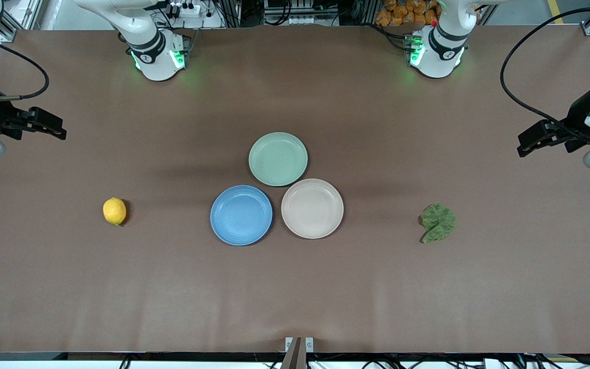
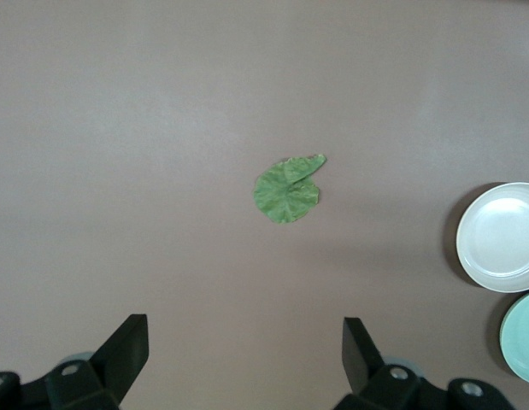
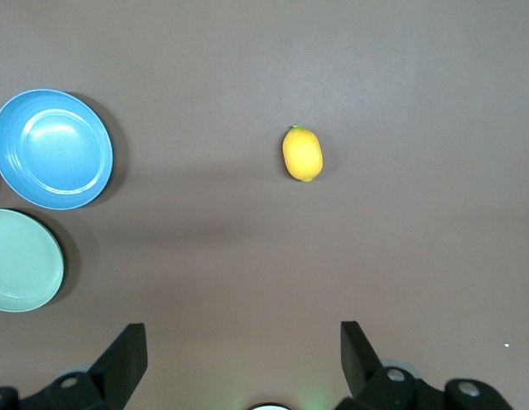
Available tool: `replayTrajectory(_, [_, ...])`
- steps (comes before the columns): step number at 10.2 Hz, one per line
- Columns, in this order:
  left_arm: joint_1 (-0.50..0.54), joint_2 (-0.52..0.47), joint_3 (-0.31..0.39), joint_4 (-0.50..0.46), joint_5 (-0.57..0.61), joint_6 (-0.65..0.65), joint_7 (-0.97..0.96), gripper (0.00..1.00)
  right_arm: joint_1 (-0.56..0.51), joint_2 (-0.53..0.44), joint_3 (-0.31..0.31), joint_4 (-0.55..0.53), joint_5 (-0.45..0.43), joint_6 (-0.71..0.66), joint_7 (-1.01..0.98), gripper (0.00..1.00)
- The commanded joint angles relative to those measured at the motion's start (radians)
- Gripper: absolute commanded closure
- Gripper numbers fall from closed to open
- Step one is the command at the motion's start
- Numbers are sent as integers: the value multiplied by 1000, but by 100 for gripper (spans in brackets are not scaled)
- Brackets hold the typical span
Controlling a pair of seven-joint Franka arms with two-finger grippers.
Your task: Place lemon and lettuce in plates
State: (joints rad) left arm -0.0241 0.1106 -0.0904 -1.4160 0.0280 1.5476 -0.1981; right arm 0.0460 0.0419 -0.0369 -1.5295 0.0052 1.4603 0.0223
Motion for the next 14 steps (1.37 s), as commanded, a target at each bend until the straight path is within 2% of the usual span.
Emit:
replayTrajectory(1, [-2, -12, 4, -6, -11, -1, 22, 0, -5, -16, 3, -14, -8, -1, 8, 0])
replayTrajectory(6, [-2, -8, 4, -6, -14, -1, 25, 0, -5, -16, 3, -15, -8, -1, 8, 0])
replayTrajectory(10, [1, 1, 4, -47, -14, 2, 45, 0, -67, -4, -12, -52, -19, 20, -38, 0])
replayTrajectory(11, [19, 8, 3, -79, -19, 49, 93, 0, -108, 15, -21, -93, -17, 53, -38, 0])
replayTrajectory(12, [51, 5, -2, -142, -29, 128, 124, 0, -145, 44, -21, -145, -16, 143, -41, 0])
replayTrajectory(14, [52, 4, -5, -307, -28, 339, 131, 0, -141, 142, -21, -193, -14, 337, -44, 0])
